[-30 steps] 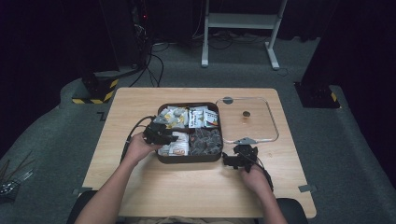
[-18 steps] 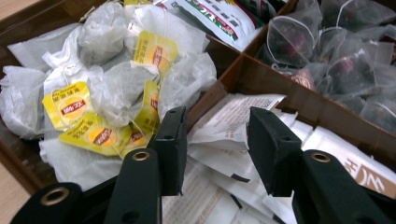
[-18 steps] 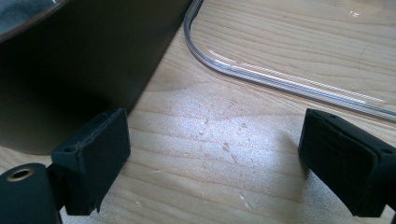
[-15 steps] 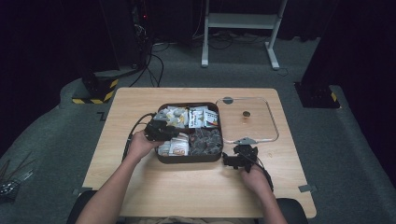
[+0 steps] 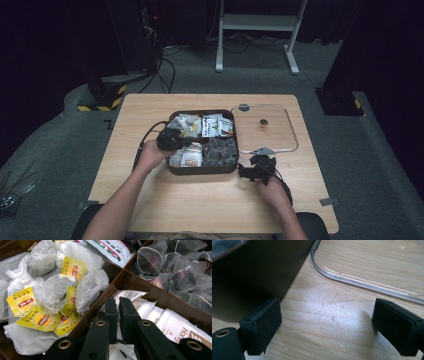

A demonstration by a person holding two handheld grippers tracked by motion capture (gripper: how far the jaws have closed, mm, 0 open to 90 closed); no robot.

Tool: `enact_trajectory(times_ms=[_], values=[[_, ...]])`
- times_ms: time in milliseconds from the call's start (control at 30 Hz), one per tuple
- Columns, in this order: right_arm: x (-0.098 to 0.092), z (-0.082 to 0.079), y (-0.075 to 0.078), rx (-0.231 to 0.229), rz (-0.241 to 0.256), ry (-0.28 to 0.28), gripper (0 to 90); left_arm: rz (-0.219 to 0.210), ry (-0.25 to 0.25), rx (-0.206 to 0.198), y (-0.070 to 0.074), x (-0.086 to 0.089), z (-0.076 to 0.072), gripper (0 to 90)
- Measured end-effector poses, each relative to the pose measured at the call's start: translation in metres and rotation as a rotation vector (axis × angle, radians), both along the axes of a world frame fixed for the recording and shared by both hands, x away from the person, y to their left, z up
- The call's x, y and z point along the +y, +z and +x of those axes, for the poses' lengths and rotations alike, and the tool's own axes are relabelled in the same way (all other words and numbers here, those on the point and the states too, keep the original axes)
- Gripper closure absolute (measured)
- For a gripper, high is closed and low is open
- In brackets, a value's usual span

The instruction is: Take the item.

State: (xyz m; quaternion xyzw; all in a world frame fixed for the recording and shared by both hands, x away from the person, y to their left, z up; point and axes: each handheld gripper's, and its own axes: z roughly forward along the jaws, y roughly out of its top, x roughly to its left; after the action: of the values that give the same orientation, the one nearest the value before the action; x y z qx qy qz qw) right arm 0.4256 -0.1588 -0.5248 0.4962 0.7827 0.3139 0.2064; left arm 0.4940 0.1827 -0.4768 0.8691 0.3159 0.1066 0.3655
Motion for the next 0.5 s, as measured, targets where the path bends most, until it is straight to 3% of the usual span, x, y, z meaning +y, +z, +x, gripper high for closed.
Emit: enact_trajectory(times_ms=[500], values=[[0.0000,0.0002,-0.0001,-0.001,0.000,0.001,8.8,-0.021,0.007,0.012,0.0069,0.0071,-0.0021,87.9]])
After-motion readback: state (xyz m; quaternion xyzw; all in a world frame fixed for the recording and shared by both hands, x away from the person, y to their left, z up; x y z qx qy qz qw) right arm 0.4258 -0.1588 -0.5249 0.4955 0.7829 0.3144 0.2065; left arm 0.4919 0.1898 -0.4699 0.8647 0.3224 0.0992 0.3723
